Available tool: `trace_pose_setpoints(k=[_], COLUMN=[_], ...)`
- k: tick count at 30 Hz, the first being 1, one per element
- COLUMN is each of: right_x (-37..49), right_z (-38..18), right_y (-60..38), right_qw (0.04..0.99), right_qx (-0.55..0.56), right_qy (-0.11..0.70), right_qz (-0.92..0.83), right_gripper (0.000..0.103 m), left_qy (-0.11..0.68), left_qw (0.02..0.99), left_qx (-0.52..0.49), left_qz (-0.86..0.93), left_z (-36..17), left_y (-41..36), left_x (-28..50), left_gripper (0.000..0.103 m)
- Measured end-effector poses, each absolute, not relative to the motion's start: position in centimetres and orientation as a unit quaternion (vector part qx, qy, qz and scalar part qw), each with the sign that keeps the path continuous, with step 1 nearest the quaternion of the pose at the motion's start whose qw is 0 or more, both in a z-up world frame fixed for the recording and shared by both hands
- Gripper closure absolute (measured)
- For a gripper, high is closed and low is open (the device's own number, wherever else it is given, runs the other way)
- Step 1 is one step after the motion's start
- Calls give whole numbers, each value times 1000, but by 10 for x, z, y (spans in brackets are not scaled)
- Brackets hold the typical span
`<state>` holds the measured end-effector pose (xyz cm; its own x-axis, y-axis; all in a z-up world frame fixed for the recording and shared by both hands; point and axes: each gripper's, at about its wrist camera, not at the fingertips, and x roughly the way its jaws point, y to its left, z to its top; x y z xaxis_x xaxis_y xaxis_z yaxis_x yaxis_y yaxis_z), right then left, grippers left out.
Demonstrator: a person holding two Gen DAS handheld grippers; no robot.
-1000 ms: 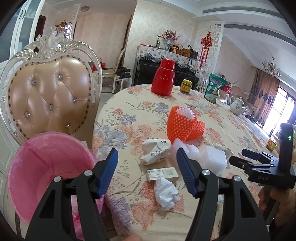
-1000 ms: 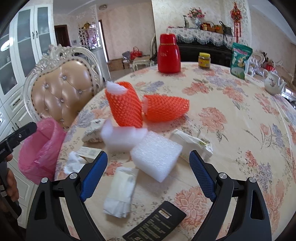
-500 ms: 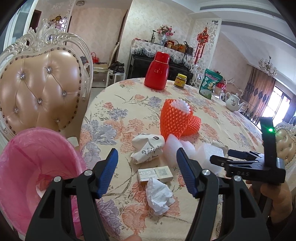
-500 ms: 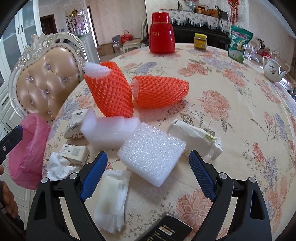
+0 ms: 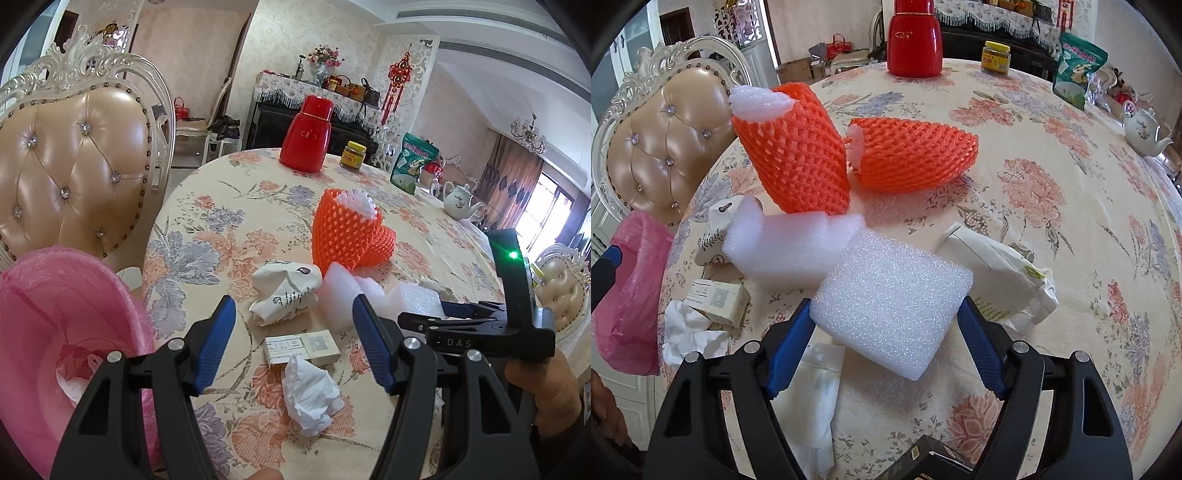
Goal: Collect trash
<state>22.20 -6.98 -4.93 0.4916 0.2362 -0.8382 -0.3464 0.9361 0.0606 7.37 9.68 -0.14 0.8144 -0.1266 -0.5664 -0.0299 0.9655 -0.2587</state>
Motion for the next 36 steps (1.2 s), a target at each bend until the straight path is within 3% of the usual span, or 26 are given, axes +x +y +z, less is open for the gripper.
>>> trace_pose_setpoints(k=[26,29,36], right_x=[187,185,183], right_z=[-2,3,2], right_y=[-137,-152,-177], right_qw=[910,915,919], right_qx=[-26,-20,-10], right_qy=[374,365,360], right_qz=[176,168,157], right_gripper=[31,31,31], left_qy=[338,347,379], left_qw=[934,931,920], left_qx=[-103,-101,-98], left_qz=[-54,-51,-38], left_z=[-17,-23,-38], left_y=[31,22,4], left_x=[128,139,162], left_gripper=[39,33,29])
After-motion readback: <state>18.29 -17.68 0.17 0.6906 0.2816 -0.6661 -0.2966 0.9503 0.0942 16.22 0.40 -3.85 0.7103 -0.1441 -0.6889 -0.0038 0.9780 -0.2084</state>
